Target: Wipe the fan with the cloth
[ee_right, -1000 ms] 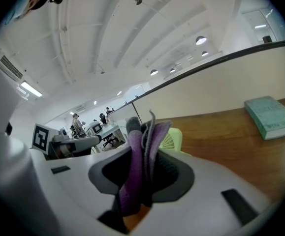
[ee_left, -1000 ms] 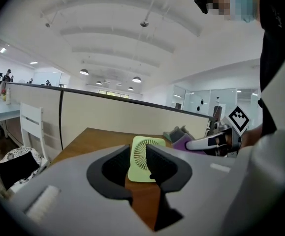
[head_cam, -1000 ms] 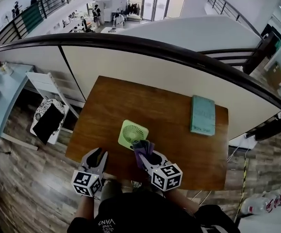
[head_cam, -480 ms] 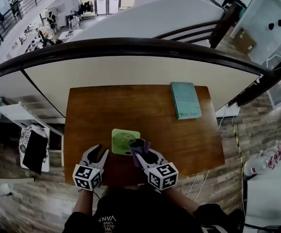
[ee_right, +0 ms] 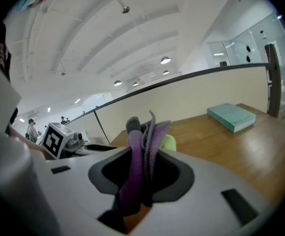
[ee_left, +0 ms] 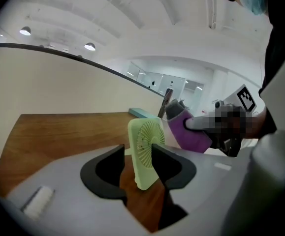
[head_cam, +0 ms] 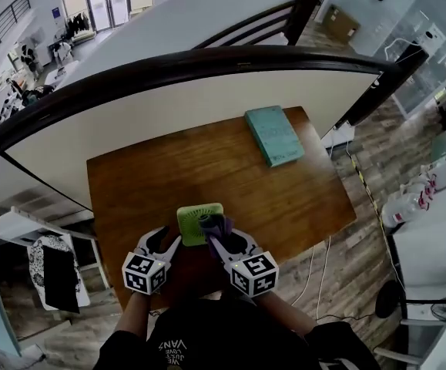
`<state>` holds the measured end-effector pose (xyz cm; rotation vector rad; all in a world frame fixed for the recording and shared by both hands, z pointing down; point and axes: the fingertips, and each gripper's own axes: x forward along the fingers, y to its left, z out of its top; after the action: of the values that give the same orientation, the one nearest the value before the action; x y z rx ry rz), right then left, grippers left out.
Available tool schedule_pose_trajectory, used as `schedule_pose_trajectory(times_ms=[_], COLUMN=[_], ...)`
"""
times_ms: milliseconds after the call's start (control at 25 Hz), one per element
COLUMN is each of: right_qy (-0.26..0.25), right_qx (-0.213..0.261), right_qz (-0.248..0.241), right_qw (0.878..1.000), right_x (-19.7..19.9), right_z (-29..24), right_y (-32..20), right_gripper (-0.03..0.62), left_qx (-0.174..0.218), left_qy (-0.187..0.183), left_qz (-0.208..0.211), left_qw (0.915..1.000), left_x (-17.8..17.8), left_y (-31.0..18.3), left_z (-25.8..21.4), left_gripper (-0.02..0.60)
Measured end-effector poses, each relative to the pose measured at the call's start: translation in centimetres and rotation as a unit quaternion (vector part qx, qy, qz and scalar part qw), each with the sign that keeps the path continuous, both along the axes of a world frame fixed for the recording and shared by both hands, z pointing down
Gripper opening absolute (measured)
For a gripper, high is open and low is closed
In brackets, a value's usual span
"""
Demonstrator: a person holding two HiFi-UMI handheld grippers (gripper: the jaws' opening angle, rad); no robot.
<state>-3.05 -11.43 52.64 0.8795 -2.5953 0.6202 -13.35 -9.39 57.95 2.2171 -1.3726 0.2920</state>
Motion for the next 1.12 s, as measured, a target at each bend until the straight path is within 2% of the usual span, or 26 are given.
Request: schedule_pose_trajectory(times_ms=[280, 600, 920, 1040, 1120], right_qy=[0.019, 0.037, 0.057, 0.057, 0.057], right_qx=[0.025, 0.027, 0.034, 0.033, 0.032], right_qz=[0.02, 0.025, 0.006, 0.008, 0.011], right_qw=[0.999, 0.999, 0.998, 0.998, 0.998], right_x=[-2.2, -4.3, -6.6, -6.7, -6.6], right_z=[0.3, 1.5, 2.8, 2.9, 3.0], right_y=[0.3, 0.7, 0.4, -0.3, -0.7], right_gripper=[0.112, 0.11, 0.11, 0.11, 0.11], left_qx=[-0.014, -0.031, -0.035, -0.029, -0.029], left_qy=[0.003, 0.01, 0.02, 0.021, 0.023], left_qz=[0.078, 0.131, 0.142, 0.144, 0.143], left_qw=[0.9969, 0.9909, 0.9891, 0.989, 0.9891], left_x=[0.8, 1.7, 2.7, 3.0, 3.0], left_y=[-0.6, -0.8, -1.6, -1.9, -2.0], left_z=[2.0, 4.4, 5.4, 5.3, 5.3], left_gripper=[0.161, 0.167, 0.166, 0.118, 0.118])
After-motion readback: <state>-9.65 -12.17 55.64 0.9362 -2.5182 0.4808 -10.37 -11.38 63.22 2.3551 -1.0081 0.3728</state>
